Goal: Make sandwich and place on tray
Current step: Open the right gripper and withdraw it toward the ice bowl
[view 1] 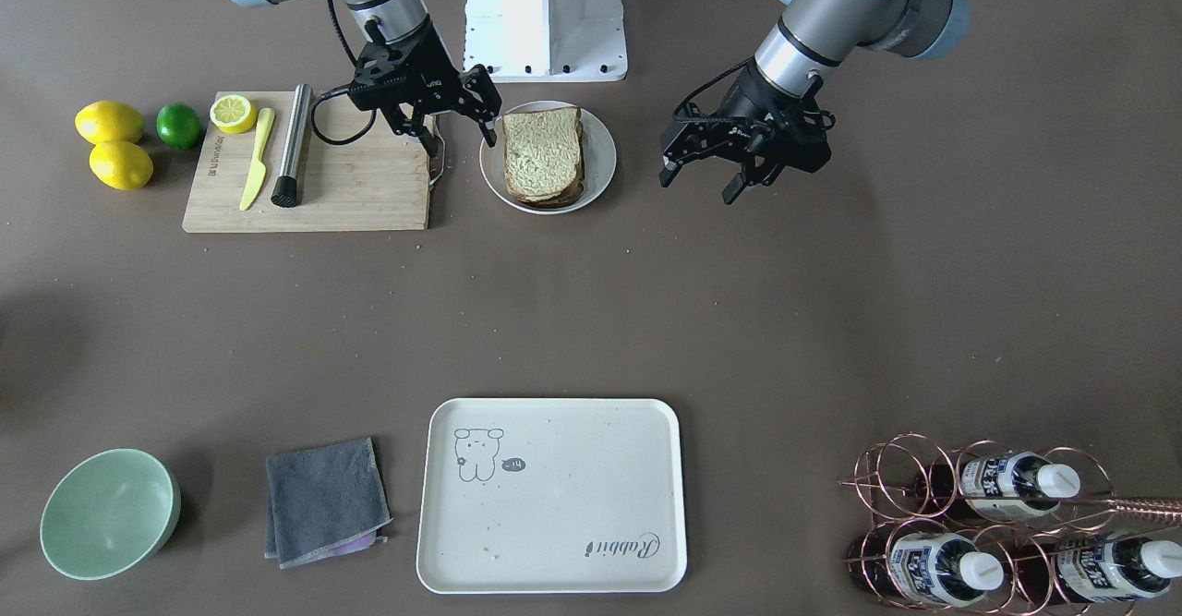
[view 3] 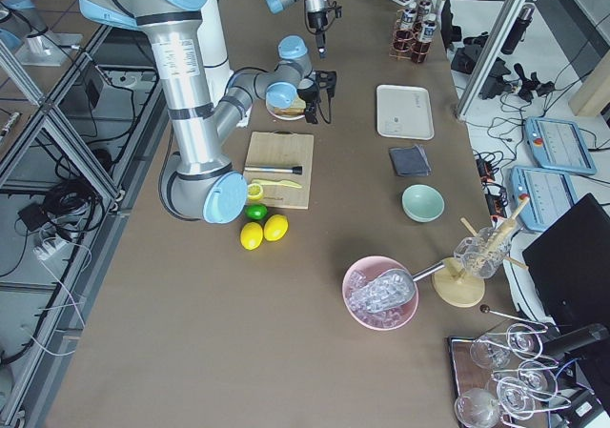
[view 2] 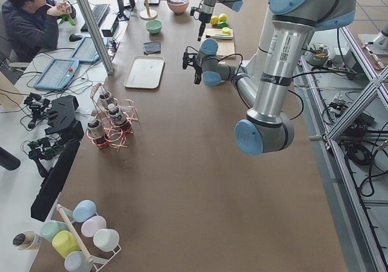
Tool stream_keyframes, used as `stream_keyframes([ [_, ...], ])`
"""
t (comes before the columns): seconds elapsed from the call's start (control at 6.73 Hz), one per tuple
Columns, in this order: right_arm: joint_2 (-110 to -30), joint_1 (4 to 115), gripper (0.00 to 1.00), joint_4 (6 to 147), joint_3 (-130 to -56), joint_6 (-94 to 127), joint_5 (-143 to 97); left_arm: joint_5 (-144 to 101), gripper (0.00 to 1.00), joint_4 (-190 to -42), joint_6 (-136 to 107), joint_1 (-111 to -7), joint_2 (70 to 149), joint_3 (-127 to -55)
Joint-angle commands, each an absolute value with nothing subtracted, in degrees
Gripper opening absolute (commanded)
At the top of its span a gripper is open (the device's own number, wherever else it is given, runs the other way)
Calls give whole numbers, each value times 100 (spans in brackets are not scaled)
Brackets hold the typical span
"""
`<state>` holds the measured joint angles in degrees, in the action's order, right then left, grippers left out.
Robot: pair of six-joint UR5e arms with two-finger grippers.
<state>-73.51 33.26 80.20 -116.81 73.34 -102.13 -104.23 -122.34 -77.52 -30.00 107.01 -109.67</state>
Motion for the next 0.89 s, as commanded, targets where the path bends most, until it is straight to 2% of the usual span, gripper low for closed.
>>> stream_keyframes([
  [0.0, -7452, 4512, 100, 8917, -11663, 5441, -10791, -10074, 97, -12234, -8128, -2551, 10670, -10969],
  [0.59, -8522, 6290, 100, 8868, -11689, 3321, -11961, -9135, 97, -12234, -8683, -1260, 10696, -10803],
  [0.74, -8725, 6502, 100, 8868, -11672, 2800, -11971, -9097, 89, -12243, -8684, -1205, 10705, -10758],
])
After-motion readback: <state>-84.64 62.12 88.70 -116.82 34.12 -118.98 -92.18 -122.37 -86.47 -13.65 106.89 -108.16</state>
